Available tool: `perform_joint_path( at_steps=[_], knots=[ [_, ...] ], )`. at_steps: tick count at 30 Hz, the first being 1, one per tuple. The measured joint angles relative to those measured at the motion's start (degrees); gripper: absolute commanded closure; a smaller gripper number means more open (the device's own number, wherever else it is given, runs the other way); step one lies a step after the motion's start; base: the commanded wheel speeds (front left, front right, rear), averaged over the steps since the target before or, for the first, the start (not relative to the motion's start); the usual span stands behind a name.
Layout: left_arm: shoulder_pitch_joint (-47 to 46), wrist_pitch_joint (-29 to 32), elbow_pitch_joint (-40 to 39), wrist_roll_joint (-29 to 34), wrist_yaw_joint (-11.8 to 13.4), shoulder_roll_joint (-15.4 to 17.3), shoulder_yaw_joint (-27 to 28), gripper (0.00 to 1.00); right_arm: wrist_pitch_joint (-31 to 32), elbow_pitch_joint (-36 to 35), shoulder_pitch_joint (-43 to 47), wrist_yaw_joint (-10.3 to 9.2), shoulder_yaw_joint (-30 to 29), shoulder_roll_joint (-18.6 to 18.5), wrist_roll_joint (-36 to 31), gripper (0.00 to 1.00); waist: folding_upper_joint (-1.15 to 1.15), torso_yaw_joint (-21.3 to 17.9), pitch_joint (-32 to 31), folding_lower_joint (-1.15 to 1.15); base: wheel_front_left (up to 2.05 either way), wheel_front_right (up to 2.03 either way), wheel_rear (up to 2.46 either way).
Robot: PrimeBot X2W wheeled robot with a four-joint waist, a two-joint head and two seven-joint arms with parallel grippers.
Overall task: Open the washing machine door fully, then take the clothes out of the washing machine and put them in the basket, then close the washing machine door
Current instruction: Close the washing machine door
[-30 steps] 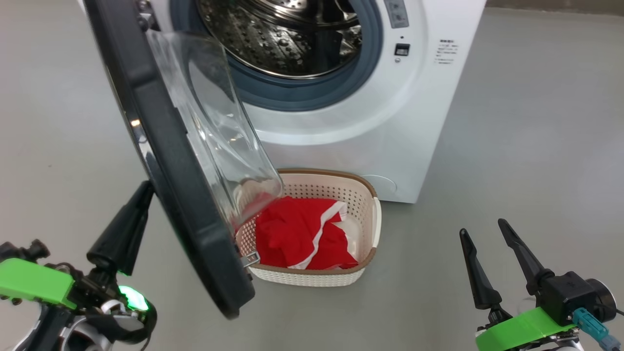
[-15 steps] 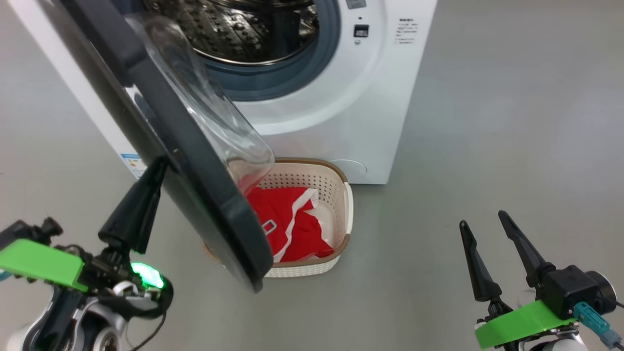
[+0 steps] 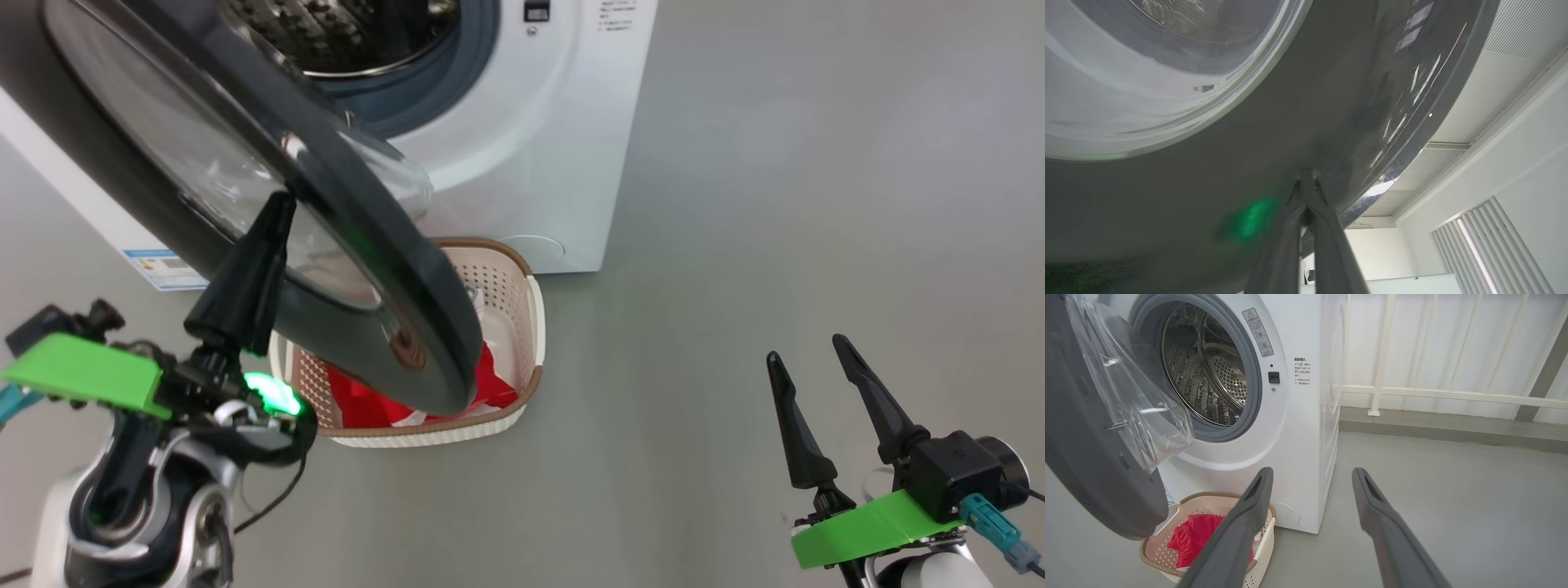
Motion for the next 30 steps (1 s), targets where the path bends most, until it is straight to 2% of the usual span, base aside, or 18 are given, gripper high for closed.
perform_joint_path(
  at_steps=[9, 30],
  knots=[
    [-6.80, -2.66, 4.87, -0.62, -2.46, -0.09, -1.25, 1.00, -0.02, 0.21, -1.19, 0.00, 0.36, 0.00, 0.25, 0.00, 0.00, -2.21, 2.56, 0.00, 0.00, 0.00, 0.00],
    [-26.32, -4.45, 19.79, 1.29, -5.93, 0.27, -1.38, 1.00, -0.51, -1.42, -4.55, 0.00, 0.78, -0.01, 0.24, 0.00, 0.00, -5.52, 9.72, 0.00, 0.00, 0.00, 0.00]
  ],
)
